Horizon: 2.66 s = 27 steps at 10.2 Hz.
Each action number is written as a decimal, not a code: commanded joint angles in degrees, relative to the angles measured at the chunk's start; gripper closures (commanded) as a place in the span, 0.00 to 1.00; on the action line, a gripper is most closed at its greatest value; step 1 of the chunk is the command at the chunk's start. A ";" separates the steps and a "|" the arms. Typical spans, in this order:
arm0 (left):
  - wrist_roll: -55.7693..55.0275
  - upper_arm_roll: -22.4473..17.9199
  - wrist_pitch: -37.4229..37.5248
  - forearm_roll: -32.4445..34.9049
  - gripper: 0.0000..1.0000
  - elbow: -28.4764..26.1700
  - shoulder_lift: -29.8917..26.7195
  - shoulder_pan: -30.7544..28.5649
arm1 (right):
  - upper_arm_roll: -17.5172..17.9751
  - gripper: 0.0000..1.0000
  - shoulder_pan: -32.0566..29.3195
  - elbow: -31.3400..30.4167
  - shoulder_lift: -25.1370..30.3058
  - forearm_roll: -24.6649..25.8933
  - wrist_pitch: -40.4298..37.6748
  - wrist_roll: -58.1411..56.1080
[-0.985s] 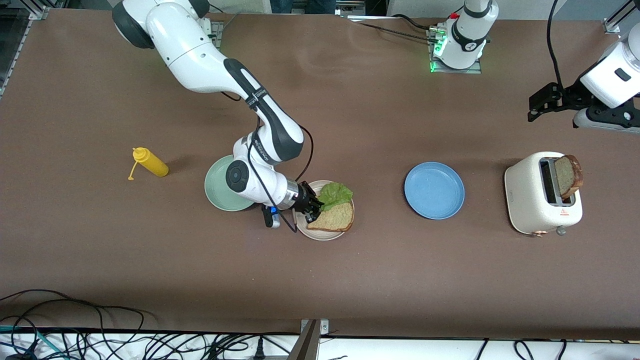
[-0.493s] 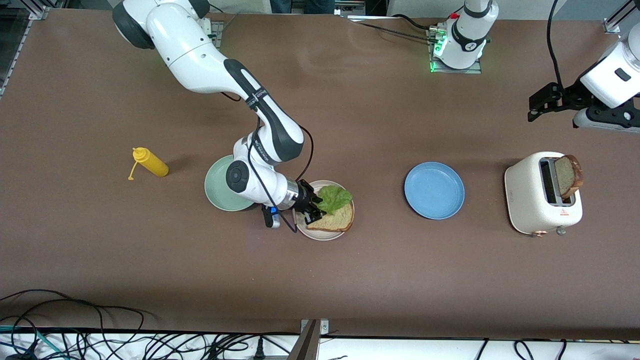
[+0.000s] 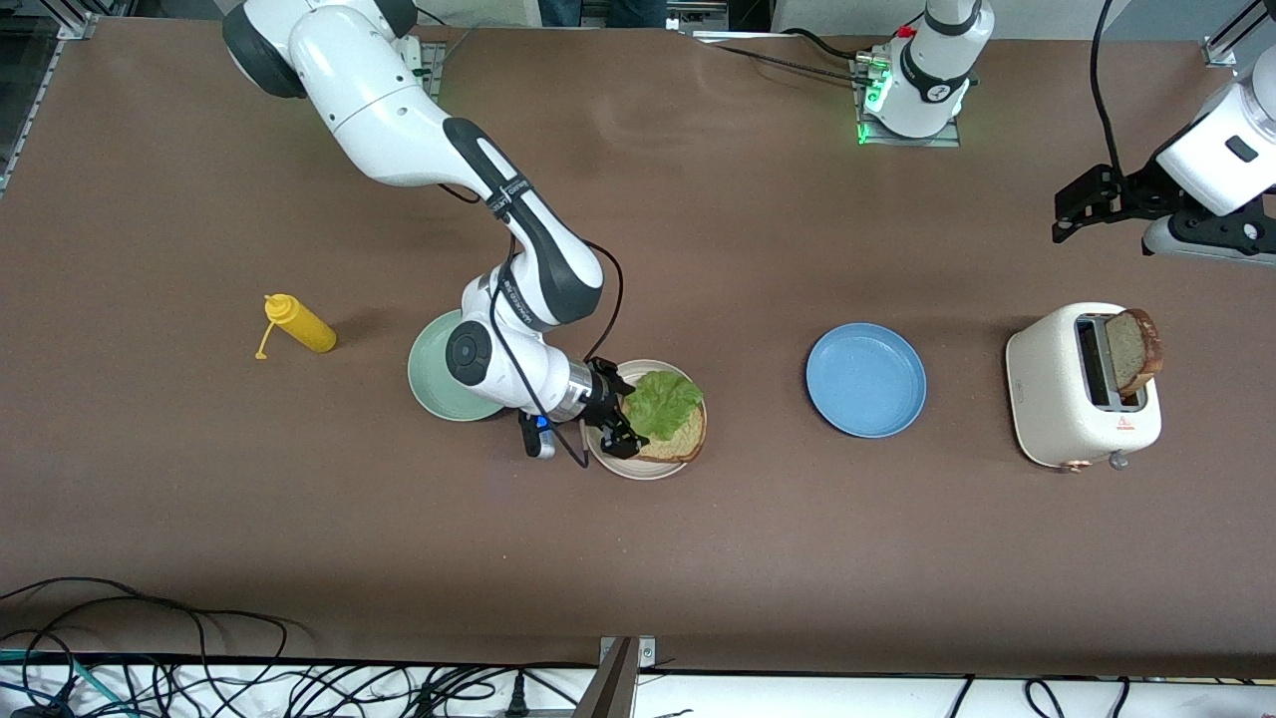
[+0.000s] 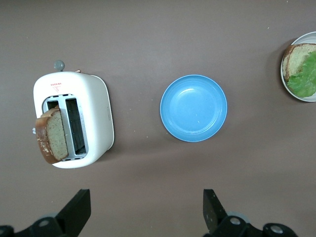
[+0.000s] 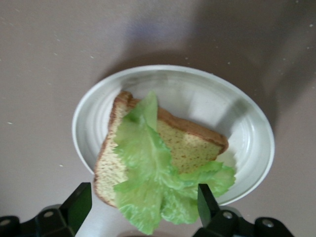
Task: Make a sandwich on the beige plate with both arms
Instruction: 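Lower the lettuce onto the bread and open the right gripper, then move the right gripper back toward the yellow mustard bottle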
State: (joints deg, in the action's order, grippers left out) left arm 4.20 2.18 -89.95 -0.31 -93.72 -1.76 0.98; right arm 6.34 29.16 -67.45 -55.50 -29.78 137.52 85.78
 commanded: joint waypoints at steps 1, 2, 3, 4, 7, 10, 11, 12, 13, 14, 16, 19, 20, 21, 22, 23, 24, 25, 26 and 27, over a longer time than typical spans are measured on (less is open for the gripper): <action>-0.25 0.01 0.65 -1.27 0.00 0.65 0.09 -0.28 | -0.97 0.00 -1.56 4.41 1.18 -0.11 -7.83 2.64; -0.16 0.01 0.65 -1.27 0.00 0.65 0.09 -0.36 | -2.89 0.00 -2.00 5.12 2.93 1.03 -13.01 2.20; -0.16 0.01 0.65 -1.27 0.00 0.65 0.09 -0.36 | -4.04 0.00 -3.05 5.30 5.56 2.43 -18.20 0.63; -0.16 0.01 0.82 -1.27 0.00 0.56 0.09 -1.06 | -4.14 0.00 -5.06 5.31 8.11 3.92 -23.65 -2.43; 0.10 0.01 1.09 -1.36 0.00 0.56 0.09 -2.03 | -4.49 0.00 -9.11 5.13 14.88 11.82 -39.91 -12.27; 0.10 0.01 1.18 -1.36 0.00 0.56 0.09 -2.03 | -6.58 0.00 -10.97 4.87 20.16 19.74 -51.53 -29.74; 0.10 0.01 1.18 -1.36 0.00 0.56 0.09 -2.03 | -9.73 0.00 -10.97 4.78 21.56 20.72 -54.09 -37.54; 0.10 0.01 1.18 -1.36 0.00 0.56 0.09 -2.03 | -12.37 0.00 -10.97 4.52 23.06 22.64 -55.68 -47.10; 0.10 0.01 1.52 -1.36 0.00 0.56 0.09 -2.03 | -14.66 0.00 -10.97 3.30 25.07 24.83 -56.22 -55.63; 0.10 0.01 1.53 -1.36 0.00 0.56 0.09 -2.03 | -17.30 0.00 -10.97 1.46 27.27 25.73 -55.70 -63.99; 0.10 0.01 1.53 -1.36 0.00 0.56 0.09 -2.03 | -23.53 0.00 -10.97 -0.05 29.04 25.91 -55.52 -82.10; 0.10 0.01 2.23 -1.36 0.00 0.56 0.09 -2.03 | -25.67 0.00 -10.88 -18.94 39.02 27.23 -43.90 -90.94; 0.10 0.10 2.23 -1.36 0.00 0.56 0.09 -1.95 | -25.50 0.00 -10.79 -28.52 44.20 28.45 -36.69 -91.57; 0.10 0.01 2.23 -1.36 0.00 0.56 0.09 -2.03 | -25.41 0.00 -10.79 -37.15 48.69 29.50 -30.27 -93.41; 0.10 0.01 2.23 -1.36 0.00 0.56 0.09 -2.03 | -25.76 0.00 -10.88 -44.11 51.69 29.60 -24.03 -98.47; 0.10 0.10 2.23 -1.36 0.00 0.56 0.09 -2.03 | -27.50 0.00 -10.88 -48.61 53.12 29.60 -18.83 -104.70; 0.10 0.10 2.23 -1.36 0.00 0.56 0.09 -2.03 | -29.52 0.00 -10.88 -51.01 53.22 29.08 -15.65 -112.16; 0.10 0.10 2.23 -1.36 0.00 0.56 0.09 -2.03 | -31.63 0.00 -10.88 -52.42 53.13 28.38 -13.53 -118.85; 0.10 0.01 2.23 -1.36 0.00 0.56 0.09 -2.03 | -33.13 0.00 -10.97 -53.83 53.13 27.59 -11.68 -124.31; 0.10 0.10 2.23 -1.36 0.00 0.56 0.09 -2.03 | -34.71 0.00 -10.97 -54.80 52.87 24.80 -10.79 -130.98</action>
State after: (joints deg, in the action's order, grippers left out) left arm 4.20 2.25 -88.62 -0.35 -93.79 -1.66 -0.84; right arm -26.46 17.50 -119.18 -4.59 -2.28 124.60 -37.24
